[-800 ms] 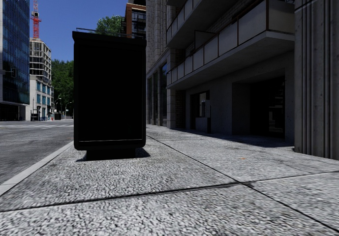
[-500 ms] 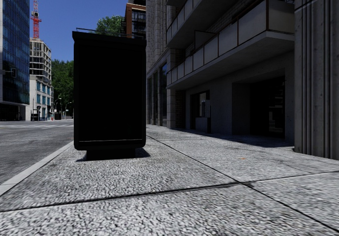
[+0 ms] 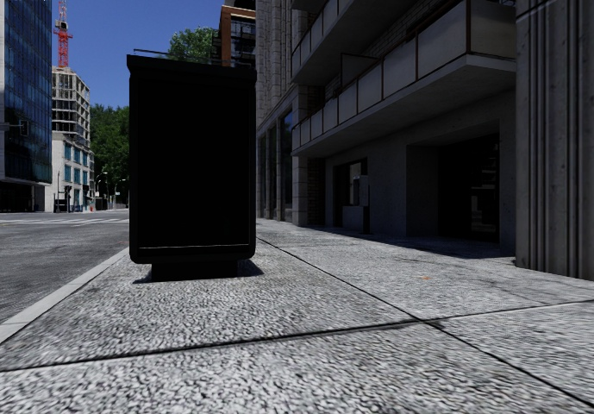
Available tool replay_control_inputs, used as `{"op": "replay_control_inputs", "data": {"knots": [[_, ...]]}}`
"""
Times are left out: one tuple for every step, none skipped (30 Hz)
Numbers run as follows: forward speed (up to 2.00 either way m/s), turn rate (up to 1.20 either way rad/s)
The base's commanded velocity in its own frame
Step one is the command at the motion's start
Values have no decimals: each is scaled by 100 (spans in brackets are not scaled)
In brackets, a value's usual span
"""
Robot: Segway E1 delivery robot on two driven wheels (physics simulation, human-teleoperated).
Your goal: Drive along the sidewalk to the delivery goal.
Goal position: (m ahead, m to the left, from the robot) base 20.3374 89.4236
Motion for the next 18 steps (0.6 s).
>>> {"op": "replay_control_inputs", "data": {"knots": [[0, 0], [0, 0], [0, 0], [0, 0], [0, 0], [0, 0], [-5, 0], [-5, 0], [-15, 0], [0, 0], [0, 0], [0, 0], [0, 0], [0, 0], [0, 0], [0, 0], [0, 0], [0, 0]]}}
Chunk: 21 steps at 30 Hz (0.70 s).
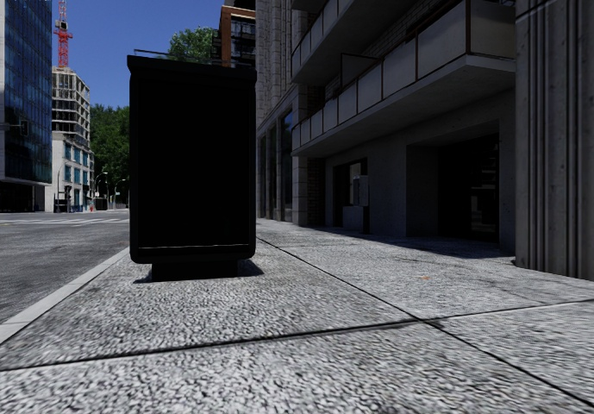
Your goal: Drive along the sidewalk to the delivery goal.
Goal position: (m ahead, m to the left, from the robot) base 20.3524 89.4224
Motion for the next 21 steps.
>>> {"op": "replay_control_inputs", "data": {"knots": [[0, 0], [0, 0], [0, 0], [0, 0], [0, 0], [0, 0], [0, 0], [0, 0], [0, 0], [0, 0], [0, 0], [0, 0], [0, 0], [0, 0], [0, 0], [0, 0], [0, 0], [0, 0], [0, 0], [0, 0], [0, 0]]}}
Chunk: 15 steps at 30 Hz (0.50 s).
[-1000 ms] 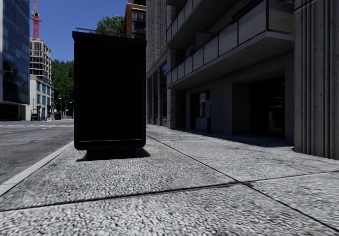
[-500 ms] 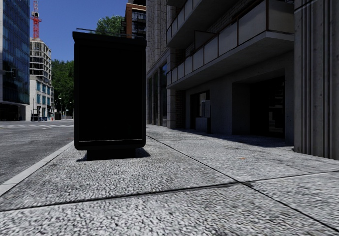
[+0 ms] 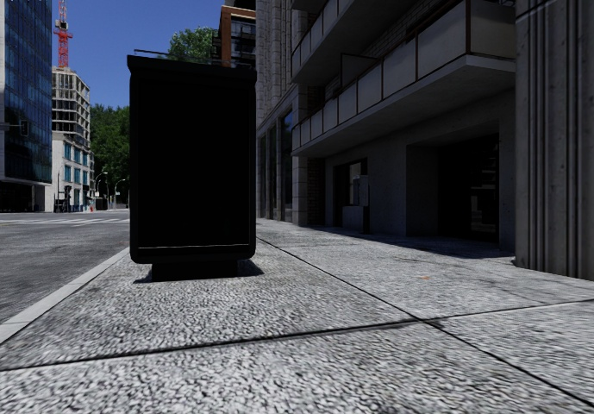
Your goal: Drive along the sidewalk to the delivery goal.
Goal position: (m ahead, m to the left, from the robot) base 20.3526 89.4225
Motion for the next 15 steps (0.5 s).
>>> {"op": "replay_control_inputs", "data": {"knots": [[0, 0], [0, 0], [0, 0], [0, 0], [0, 0], [0, 0], [0, 0], [0, 0], [0, 0], [0, 0], [0, 0], [0, 0], [0, 0], [0, 0], [0, 0]]}}
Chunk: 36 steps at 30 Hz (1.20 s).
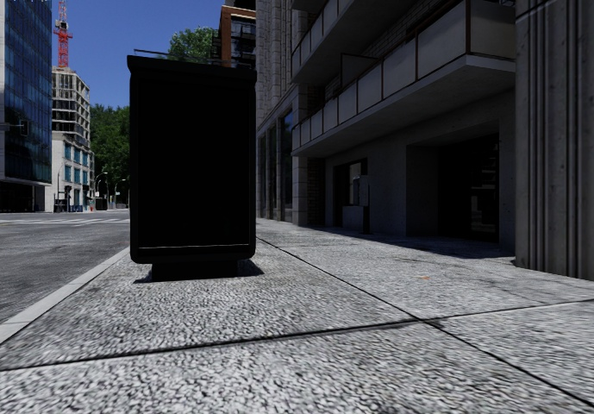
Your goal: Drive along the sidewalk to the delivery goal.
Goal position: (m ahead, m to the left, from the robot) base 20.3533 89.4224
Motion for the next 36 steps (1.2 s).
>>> {"op": "replay_control_inputs", "data": {"knots": [[0, 0], [0, 0], [0, 0], [0, 0], [0, 0], [0, 0], [0, 0], [2, 0], [4, 0], [5, 0], [5, 0], [5, 0], [18, 0], [45, 0], [53, 0], [56, 0], [56, 0], [56, 0], [56, 0], [57, 0], [57, 0], [57, 0], [57, 0], [57, 0], [57, 0], [57, 0], [57, 0], [57, -7], [57, -7], [57, -33], [57, -81], [57, -120], [57, -120], [57, -117], [57, -105], [57, -101]]}}
